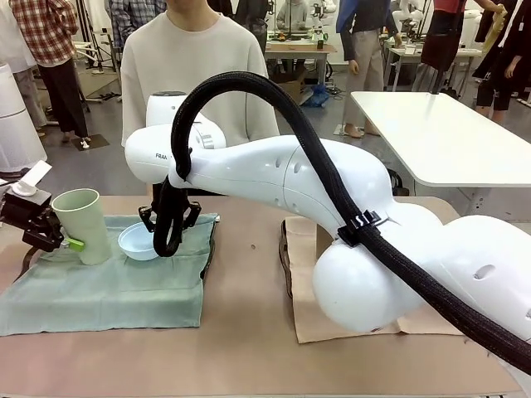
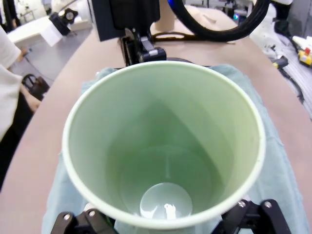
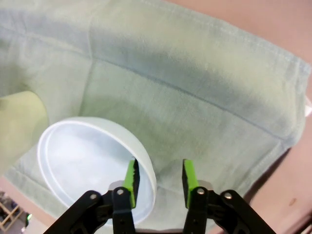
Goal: Set up a tray with a mat and arrange the tableware.
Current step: Place the Picnic Bowl and Reusable plastic cup back onto the Handle tray in front of the human's position.
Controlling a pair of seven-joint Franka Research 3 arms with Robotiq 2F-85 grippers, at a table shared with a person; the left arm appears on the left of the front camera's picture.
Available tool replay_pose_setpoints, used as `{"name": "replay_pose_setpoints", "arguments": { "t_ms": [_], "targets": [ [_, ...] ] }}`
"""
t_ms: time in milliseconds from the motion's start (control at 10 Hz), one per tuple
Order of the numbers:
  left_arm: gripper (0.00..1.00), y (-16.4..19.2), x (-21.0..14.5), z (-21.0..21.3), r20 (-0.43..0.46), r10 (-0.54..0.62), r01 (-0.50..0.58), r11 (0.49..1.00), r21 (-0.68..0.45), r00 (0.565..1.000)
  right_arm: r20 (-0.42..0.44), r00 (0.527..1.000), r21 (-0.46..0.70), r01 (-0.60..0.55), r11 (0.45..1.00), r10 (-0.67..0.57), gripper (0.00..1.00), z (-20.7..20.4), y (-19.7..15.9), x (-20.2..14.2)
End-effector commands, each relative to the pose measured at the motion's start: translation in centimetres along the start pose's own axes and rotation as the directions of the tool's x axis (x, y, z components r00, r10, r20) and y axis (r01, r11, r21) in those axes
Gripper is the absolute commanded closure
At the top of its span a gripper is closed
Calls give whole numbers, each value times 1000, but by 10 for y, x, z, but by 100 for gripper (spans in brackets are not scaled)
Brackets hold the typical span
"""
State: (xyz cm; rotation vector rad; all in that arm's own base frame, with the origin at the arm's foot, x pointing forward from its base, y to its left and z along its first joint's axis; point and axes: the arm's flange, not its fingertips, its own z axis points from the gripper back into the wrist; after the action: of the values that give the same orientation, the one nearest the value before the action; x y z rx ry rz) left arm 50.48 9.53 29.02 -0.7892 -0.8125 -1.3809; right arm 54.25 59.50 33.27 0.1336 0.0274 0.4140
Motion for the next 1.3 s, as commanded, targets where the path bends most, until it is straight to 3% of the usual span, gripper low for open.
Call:
{"name": "replay_pose_setpoints", "arguments": {
  "t_ms": [0,100,200,500,900,1200],
  "targets": [
    [0,-2,5,10,-10,21,-21,1000,0,1000,-4,1000,-63,-6,998,5,0,24,4,-10],
    [0,-4,8,15,-14,22,-22,1000,2,1000,-1,1000,-70,-2,998,2,0,32,4,-15],
    [0,-7,9,17,-25,31,-31,1000,1,999,-9,1000,-71,-1,997,0,30,40,2,-23],
    [0,-11,14,27,-82,60,-60,998,-2,995,-16,1000,-78,23,997,-25,0,60,-3,-43],
    [0,-26,37,52,-252,35,-39,999,-11,967,19,998,-79,58,995,-56,1,96,-10,-85],
    [0,-54,82,76,-443,160,-134,987,90,882,-1,999,-76,38,996,-38,1,127,-12,-122]
  ]
}}
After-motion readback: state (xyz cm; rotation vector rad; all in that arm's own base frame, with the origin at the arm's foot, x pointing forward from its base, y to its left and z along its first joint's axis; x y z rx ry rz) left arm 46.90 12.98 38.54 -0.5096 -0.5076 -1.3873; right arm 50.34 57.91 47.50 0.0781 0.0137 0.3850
